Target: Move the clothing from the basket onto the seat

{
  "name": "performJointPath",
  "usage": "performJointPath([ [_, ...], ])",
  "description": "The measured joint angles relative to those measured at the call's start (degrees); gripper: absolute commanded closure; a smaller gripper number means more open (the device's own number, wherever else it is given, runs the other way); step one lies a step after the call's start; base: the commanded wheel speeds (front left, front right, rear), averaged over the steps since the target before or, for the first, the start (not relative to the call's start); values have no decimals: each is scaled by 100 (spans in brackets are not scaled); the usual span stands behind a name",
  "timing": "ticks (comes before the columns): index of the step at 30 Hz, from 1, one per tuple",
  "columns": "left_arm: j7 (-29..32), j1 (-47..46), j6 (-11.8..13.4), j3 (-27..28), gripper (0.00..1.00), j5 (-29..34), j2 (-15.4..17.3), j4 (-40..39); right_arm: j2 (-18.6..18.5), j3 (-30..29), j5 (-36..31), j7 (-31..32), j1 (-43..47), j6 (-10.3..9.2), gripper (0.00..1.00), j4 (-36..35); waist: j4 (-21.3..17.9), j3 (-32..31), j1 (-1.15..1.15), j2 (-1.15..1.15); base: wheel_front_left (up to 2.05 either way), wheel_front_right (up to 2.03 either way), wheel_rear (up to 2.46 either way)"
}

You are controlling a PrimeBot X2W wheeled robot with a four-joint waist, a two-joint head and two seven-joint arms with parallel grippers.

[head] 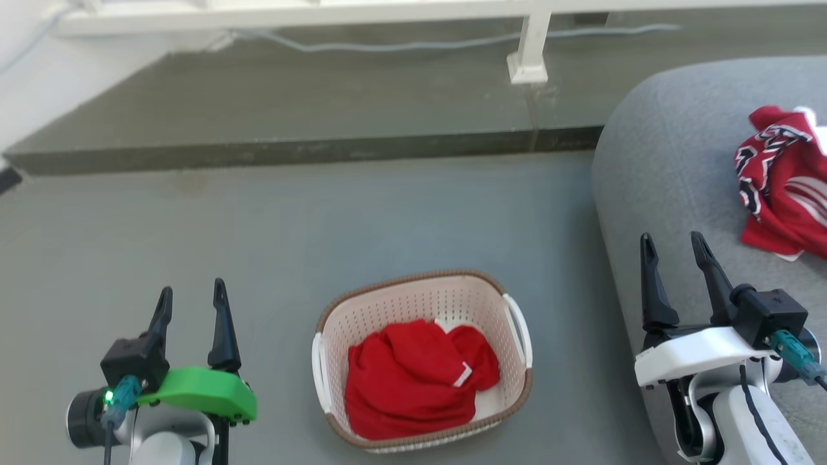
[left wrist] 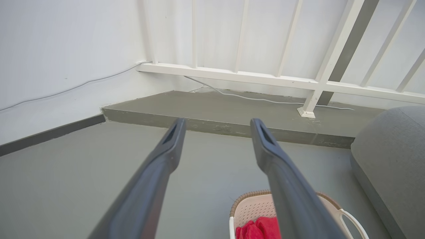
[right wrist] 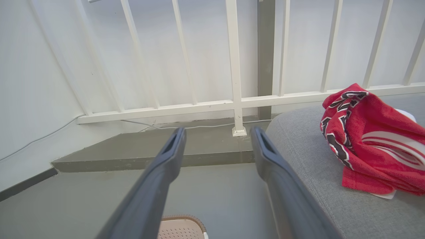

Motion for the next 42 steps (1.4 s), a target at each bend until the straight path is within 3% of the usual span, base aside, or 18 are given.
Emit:
performJointPath([
  [10, 18, 451, 23, 5, 0, 3, 12, -527, 1, -1, 1, 59, 157, -43, 0, -242, -73, -290, 0, 0, 0, 0, 0],
  [42, 422, 925, 54, 46, 0, 121, 67, -1574, -38, 25, 2, 164, 262, -44, 0, -738, -141, 4, 0, 0, 0, 0, 0],
])
